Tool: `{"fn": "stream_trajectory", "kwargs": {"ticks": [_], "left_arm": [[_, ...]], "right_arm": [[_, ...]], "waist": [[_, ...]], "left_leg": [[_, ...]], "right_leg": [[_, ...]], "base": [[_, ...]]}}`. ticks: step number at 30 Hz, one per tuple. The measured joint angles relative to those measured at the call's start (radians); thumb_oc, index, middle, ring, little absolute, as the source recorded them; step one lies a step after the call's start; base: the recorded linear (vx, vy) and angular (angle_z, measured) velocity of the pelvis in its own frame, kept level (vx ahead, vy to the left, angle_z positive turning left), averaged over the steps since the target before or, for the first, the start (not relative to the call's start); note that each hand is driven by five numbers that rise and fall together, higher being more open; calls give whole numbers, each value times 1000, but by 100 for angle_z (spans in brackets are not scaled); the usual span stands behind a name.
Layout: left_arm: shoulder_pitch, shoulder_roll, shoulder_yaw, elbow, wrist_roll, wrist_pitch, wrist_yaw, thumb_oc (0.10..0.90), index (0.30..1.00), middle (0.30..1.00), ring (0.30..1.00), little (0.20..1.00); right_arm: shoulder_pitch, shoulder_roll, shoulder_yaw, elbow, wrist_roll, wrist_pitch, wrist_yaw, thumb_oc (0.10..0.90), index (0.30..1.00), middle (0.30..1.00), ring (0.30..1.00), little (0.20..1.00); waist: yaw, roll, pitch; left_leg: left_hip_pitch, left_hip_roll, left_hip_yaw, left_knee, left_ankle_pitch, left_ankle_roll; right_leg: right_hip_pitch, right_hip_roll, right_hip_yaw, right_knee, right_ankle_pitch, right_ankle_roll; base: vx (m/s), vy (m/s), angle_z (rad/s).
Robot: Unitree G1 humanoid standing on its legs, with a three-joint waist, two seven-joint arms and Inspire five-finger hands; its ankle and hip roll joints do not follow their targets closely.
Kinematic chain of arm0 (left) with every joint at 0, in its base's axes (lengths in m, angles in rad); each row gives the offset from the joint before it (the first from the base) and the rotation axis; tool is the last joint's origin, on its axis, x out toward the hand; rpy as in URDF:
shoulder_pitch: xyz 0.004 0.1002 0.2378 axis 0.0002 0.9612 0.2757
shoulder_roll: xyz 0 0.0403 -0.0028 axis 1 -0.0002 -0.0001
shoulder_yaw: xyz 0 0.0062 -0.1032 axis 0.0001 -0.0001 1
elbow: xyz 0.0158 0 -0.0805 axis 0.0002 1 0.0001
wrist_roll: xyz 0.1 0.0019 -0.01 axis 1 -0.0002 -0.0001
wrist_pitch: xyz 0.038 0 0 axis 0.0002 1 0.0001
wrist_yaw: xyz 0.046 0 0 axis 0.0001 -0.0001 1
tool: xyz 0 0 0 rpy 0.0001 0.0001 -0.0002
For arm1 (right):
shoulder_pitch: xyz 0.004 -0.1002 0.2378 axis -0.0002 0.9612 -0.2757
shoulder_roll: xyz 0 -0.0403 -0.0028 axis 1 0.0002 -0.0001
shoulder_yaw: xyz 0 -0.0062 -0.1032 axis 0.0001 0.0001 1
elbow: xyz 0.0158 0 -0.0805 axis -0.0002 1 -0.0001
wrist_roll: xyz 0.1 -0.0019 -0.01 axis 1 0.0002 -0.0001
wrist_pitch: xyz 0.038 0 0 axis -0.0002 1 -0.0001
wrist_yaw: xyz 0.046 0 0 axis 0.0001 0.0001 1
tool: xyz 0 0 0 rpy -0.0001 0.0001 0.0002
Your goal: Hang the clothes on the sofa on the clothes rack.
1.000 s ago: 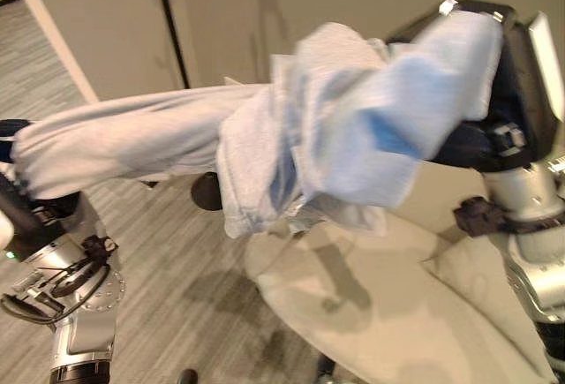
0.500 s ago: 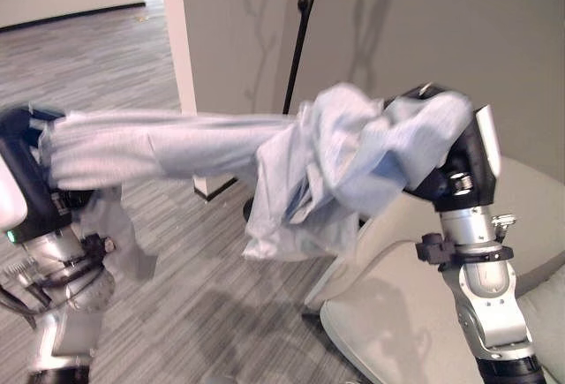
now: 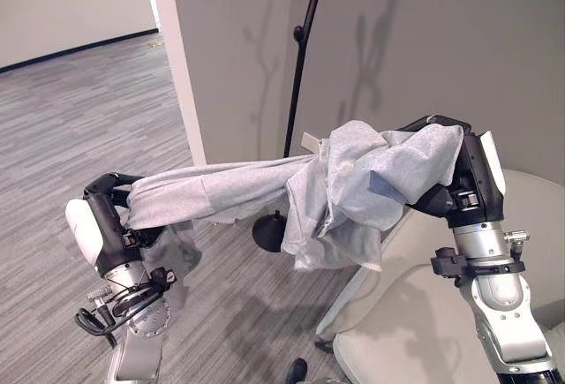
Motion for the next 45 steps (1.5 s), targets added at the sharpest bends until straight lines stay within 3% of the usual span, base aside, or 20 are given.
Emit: {"fn": "stream_trajectory", "kwargs": {"ticks": [2,4,5,6,7,10,12,13,14,21,22,25,27,28,29,31,33,38,42,45], "left_arm": [[-5,27,-1,0,0,-10,0,400,300,300,300,300],[-41,59,0,4,3,-11,0,400,300,300,300,300],[-57,80,1,6,6,-12,1,400,300,300,300,300],[-88,112,-2,33,25,-11,2,400,300,300,300,300],[-99,117,-2,51,44,-5,2,400,300,300,300,300],[-127,132,-2,56,87,11,3,400,300,300,300,300],[-144,193,-2,55,164,33,14,400,300,300,300,300],[-154,218,-2,48,193,32,21,400,300,300,300,300],[-160,235,9,30,207,29,38,400,300,300,300,300],[-382,391,-7,5,271,72,128,400,300,300,300,300],[-382,391,-7,5,271,72,128,400,300,300,300,300],[-460,497,-22,15,282,79,159,400,300,300,300,300],[-469,551,-34,25,288,80,161,400,300,300,300,300],[-475,574,-42,33,298,80,161,400,300,300,300,300],[-499,604,-44,55,316,79,177,400,300,300,300,300],[-545,622,-62,83,315,80,197,400,300,300,300,300],[-623,682,-137,179,315,79,209,400,300,300,300,300],[-664,694,-252,337,297,78,192,400,300,300,300,300],[-856,704,-458,540,238,79,123,400,300,300,300,300],[-942,704,-561,608,222,80,76,400,300,300,300,300]], "right_arm": [[-13,-18,10,-3,-12,-3,-21,400,300,300,300,300],[-27,-22,1,9,-23,-1,-27,400,300,300,300,300],[-38,-17,11,18,-35,1,-40,400,300,300,300,300],[-82,-4,38,76,-51,1,-58,400,300,300,300,300],[-110,-7,52,105,-80,20,-63,400,300,300,300,300],[-141,-10,74,133,-170,43,-94,400,300,300,300,300],[-142,-16,73,123,-270,50,-123,400,300,300,300,300],[-137,-39,70,110,-313,54,-140,400,300,300,300,300],[-136,-39,69,94,-336,55,-155,400,300,300,300,300],[-268,-41,61,88,-583,101,-293,400,300,300,300,300],[-268,-41,61,88,-583,101,-293,400,300,300,300,300],[-387,-45,64,171,-624,102,-365,400,300,300,300,300],[-429,-64,65,204,-638,101,-380,400,300,300,300,300],[-452,-74,67,228,-640,101,-391,400,300,300,300,300],[-490,-89,80,264,-638,100,-415,400,300,300,300,300],[-520,-144,108,277,-638,98,-455,400,300,300,300,300],[-558,-229,166,322,-640,97,-476,400,300,300,300,300],[-659,-261,292,454,-635,73,-478,400,300,300,300,300],[-825,-282,483,673,-583,70,-438,400,300,300,300,300],[-847,-282,533,746,-557,69,-407,400,300,300,300,300]], "waist": [[9,12,-10],[-9,7,-7],[-10,-11,1],[-12,-29,5],[-7,-23,8],[-11,-4,22],[-3,19,32],[-9,44,28],[-3,43,28],[19,0,19],[19,0,19],[27,13,19],[27,10,17],[24,14,19],[11,25,19],[-2,6,6],[-15,-9,-6],[-16,-16,-85],[-14,-11,-99],[-20,-9,-98]], "left_leg": [[-51,44,19,-104,-41,45],[-93,117,-4,-293,-38,41],[-89,153,-15,-429,-22,28],[-64,209,-77,-614,37,-37],[-53,253,-95,-720,65,-67],[-5,301,-138,-847,101,-82],[16,260,-134,-732,106,-63],[21,246,-153,-720,96,-9],[26,238,-157,-723,128,-26],[101,34,-63,-658,150,99],[101,34,-63,-658,150,99],[132,21,-16,-638,122,149],[162,1,-5,-638,102,169],[195,-8,-9,-665,108,181],[248,-12,-1,-727,124,190],[266,-43,4,-751,124,189],[260,-59,-2,-755,117,181],[294,-55,5,-793,108,163],[289,-31,3,-812,106,160],[282,-12,1,-819,104,149]], "right_leg": [[-7,19,19,-15,-5,7],[-17,27,28,-22,-10,42],[-21,27,36,-23,-5,46],[-19,47,62,-45,-14,56],[-14,58,72,-45,-14,56],[15,77,84,-55,-11,56],[56,72,84,-55,-9,60],[52,76,87,-43,-20,76],[50,64,96,-32,-28,91],[28,-164,117,214,-122,213],[28,-164,117,214,-122,213],[-95,-237,30,522,-121,236],[-76,-265,6,548,-51,270],[-89,-277,7,594,-33,255],[-108,-239,43,556,-137,312],[-129,-209,2,428,-147,288],[-99,-173,30,233,-134,274],[41,-85,61,56,-39,167],[87,-41,62,-80,21,139],[78,-21,63,-81,20,133]], "base": [[20,177,-79],[115,246,-24],[206,323,-48],[174,213,-74],[172,224,-82],[113,260,-42],[165,303,-42],[155,289,-37],[185,384,-14],[81,365,1],[37,254,-7],[70,232,-20],[80,128,-13],[66,35,-13],[76,-102,-9],[89,-119,-1],[104,-43,11],[113,-56,-7],[94,-79,-2],[70,-70,-1]]}}
